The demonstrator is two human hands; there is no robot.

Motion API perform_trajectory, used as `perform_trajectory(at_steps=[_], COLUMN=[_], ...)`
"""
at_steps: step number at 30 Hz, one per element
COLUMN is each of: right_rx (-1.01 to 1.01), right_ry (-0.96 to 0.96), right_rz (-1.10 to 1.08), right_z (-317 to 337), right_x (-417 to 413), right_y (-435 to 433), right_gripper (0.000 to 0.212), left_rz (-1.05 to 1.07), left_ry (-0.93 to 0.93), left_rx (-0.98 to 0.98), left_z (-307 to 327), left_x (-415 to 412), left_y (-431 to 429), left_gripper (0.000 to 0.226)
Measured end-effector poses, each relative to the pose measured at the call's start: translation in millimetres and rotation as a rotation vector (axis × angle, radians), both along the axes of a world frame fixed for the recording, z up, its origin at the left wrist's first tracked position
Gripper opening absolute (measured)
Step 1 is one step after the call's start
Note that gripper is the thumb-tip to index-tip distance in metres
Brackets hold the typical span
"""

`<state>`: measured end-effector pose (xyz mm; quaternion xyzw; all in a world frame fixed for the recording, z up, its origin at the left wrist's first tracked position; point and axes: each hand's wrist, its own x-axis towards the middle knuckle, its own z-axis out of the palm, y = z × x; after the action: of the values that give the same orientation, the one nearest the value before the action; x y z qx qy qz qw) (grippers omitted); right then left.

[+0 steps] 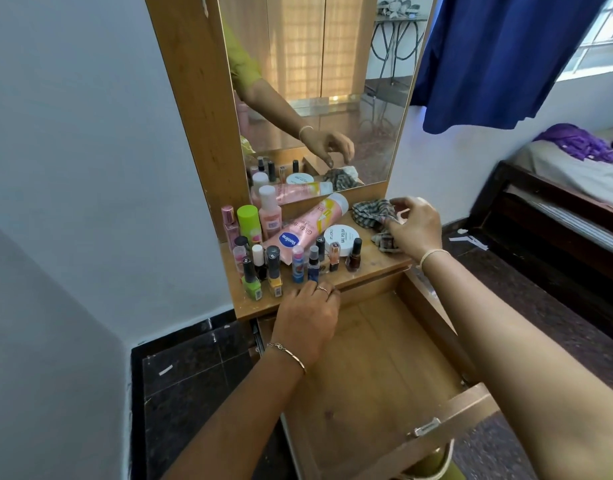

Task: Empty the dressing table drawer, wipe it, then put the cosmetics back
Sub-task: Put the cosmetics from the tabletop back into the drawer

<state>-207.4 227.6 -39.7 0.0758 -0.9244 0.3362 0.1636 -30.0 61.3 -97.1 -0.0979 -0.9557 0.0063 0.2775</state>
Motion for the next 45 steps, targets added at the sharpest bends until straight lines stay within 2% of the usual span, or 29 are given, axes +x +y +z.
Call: perform_trajectory(at_steps=[3, 7, 10, 13, 21, 26, 30, 33, 38, 41, 45], right_rx=[-0.157, -0.284, -0.244, -0.2, -0.137, -0.087, -0.043, -0.088, -0.224, -0.302, -0.242], right_ry=[0.094, 0.123, 0.128, 0.093, 0.055, 0.041, 0.027, 0.038, 0.046, 0.015, 0.002], right_rz=[0.058, 0.191, 0.276, 0.319, 0.304, 0.306, 0.29, 0.261, 0.214, 0.188, 0.149], right_z=[2.2, -4.4, -10.6, -14.5, -15.4, -13.6, -12.9, -10.8, -9.2, -10.7, -21.3], right_x=[28.7, 65.6, 81.2, 87.3, 89.0, 86.1, 82.8, 85.9, 93.0, 97.3, 98.3], right_y=[-0.4, -5.3, -10.0, -14.1, -20.3, -27.3, -32.3, -29.0, -8.6, 12.5, 46.0], right_gripper=[0.02, 0.019, 0.025, 0.031, 0.024, 0.016, 0.018, 0.02, 0.024, 0.023, 0.023], left_rz=[-0.064, -0.007, 0.176, 0.322, 0.348, 0.322, 0.297, 0.285, 0.258, 0.168, -0.016], left_ry=[0.007, 0.11, 0.112, -0.081, -0.147, -0.16, -0.212, -0.208, -0.147, -0.135, -0.176], left_rx=[0.113, 0.24, 0.331, 0.306, 0.249, 0.255, 0.275, 0.314, 0.432, 0.573, 0.774], left_z=[13.2, 38.0, 61.1, 77.6, 78.0, 79.5, 80.9, 76.9, 74.0, 69.2, 56.2], left_x=[3.0, 3.5, 0.7, -1.5, -4.3, -1.2, 2.3, 4.3, 10.2, 10.6, 7.6], left_y=[-0.5, -3.1, -9.6, -13.9, -15.1, -14.9, -15.6, -17.6, -14.6, -3.4, 22.5], left_gripper=[0.019, 0.022, 0.024, 0.039, 0.035, 0.033, 0.033, 0.034, 0.029, 0.024, 0.017])
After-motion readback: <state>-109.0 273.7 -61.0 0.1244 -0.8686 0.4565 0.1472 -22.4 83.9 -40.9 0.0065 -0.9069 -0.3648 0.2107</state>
